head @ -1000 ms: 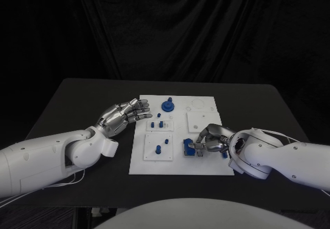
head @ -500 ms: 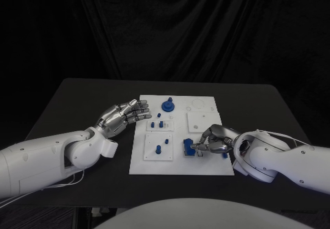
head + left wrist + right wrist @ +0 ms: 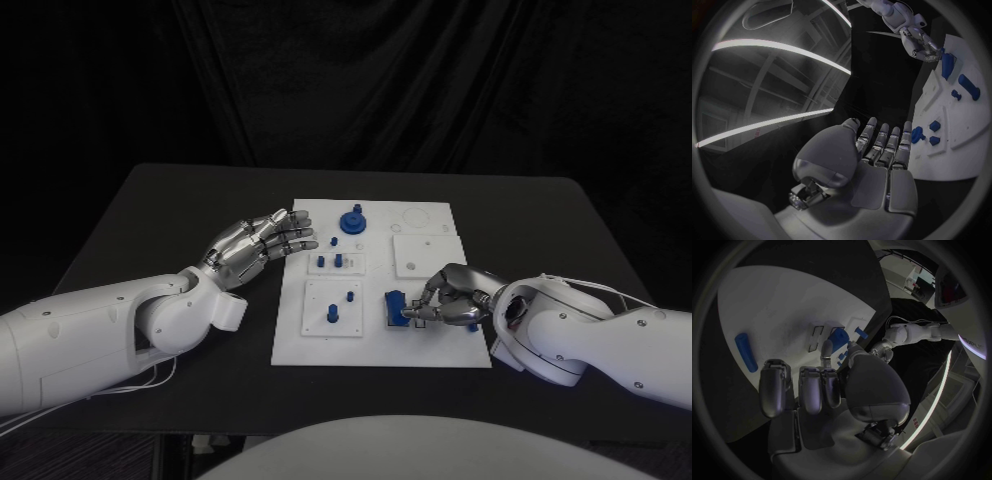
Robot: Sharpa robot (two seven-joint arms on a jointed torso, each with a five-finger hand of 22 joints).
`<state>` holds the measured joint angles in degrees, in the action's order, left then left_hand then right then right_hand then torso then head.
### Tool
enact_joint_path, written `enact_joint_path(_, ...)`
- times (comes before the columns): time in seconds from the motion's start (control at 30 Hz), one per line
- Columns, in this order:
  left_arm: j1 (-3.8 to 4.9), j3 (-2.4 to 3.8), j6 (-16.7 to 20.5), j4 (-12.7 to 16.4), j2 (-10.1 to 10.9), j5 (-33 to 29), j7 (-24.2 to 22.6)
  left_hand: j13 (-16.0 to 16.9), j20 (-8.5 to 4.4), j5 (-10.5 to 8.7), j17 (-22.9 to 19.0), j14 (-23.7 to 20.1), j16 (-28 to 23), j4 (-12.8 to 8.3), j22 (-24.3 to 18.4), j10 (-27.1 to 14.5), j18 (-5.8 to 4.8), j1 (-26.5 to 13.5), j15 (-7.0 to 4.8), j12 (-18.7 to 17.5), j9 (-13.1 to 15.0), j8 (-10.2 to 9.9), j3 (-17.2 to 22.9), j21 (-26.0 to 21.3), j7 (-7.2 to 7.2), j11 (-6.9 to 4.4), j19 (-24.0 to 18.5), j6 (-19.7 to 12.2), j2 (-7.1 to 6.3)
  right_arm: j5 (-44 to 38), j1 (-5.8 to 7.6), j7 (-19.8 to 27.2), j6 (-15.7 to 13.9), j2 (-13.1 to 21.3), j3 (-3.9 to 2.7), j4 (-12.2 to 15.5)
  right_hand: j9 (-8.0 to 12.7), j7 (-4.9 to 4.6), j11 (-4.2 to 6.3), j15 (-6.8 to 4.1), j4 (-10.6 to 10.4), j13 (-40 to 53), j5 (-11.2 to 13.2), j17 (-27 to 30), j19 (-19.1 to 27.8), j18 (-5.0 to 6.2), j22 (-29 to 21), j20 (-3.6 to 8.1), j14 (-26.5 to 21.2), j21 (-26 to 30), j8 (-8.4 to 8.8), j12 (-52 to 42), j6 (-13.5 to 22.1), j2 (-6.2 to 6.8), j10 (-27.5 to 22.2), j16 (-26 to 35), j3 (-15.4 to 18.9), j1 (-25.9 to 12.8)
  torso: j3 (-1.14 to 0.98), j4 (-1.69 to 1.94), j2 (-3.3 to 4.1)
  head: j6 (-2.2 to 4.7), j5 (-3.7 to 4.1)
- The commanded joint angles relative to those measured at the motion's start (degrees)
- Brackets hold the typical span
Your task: Assemble the parts on the task board
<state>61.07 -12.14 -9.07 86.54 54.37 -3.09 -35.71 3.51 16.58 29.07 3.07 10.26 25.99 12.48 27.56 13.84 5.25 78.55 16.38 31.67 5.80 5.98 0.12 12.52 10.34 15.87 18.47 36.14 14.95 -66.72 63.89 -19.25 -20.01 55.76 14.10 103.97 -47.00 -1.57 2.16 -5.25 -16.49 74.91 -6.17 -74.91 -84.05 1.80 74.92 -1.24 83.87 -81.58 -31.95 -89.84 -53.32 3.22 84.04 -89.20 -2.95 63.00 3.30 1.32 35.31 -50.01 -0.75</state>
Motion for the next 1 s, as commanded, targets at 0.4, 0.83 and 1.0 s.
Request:
enact_joint_path(0.4, -0.23, 0.04, -0.83, 0.05, -0.04, 0.05, -0.32, 0.05, 0.02, 0.22, 0.08, 0.41, 0.36, -0.03, -0.09, 0.49, -1.08, -0.11, 0.04, 0.14, -0.03, 0.24, 0.26, 0.26, 2.23, -0.1, 0.22, -0.06, -0.54, -0.45, -0.37, -0.73, 1.59, -0.13, 0.02, -0.15, -0.27, 0.12, 0.22, -0.41, 0.39, 15.09, -1.11, -13.19, -2.05, 0.46, 12.09, 0.45, 5.69, 0.43, -0.48, -0.16, 0.6, -0.19, 5.96, 0.25, -0.44, 2.48, 0.0, -0.01, 0.02, 0.01, -0.05)
enact_joint_path(0.83, -0.32, 0.04, -0.87, 0.07, -0.07, 0.06, -0.11, 0.05, 0.01, 0.22, 0.08, 0.44, 0.36, -0.04, -0.1, 0.49, -1.1, -0.14, 0.05, 0.08, -0.02, 0.26, 0.31, 0.26, 2.24, -0.09, 0.23, -0.01, -0.57, -0.45, -0.46, -0.75, 1.1, -0.63, 0.0, -0.99, -0.38, 0.14, 0.23, -0.41, 0.19, 15.09, -1.7, -13.17, -2.0, 0.48, 12.06, 0.45, 5.69, 0.54, -0.64, -0.16, 0.57, -1.04, 5.96, 0.26, -0.72, 3.03, 0.01, 0.02, 0.0, 0.01, -0.27)
enact_joint_path(1.0, -0.33, 0.04, -0.9, 0.11, -0.06, 0.06, -0.07, 0.05, 0.01, 0.22, 0.08, 0.44, 0.36, -0.04, -0.1, 0.49, -1.1, -0.14, 0.05, 0.08, -0.02, 0.26, 0.31, 0.26, 2.24, -0.09, 0.23, -0.01, -0.57, -0.45, -0.48, -0.82, 1.21, -0.95, 0.0, -1.35, -0.45, 0.21, 0.27, -0.43, 0.28, 15.09, -1.7, -13.14, -1.96, 0.51, 12.02, 0.46, 5.68, 0.65, -0.77, -0.16, 0.47, -1.4, 5.96, 0.28, -0.86, 3.43, 0.01, 0.04, 0.03, 0.01, -0.36)
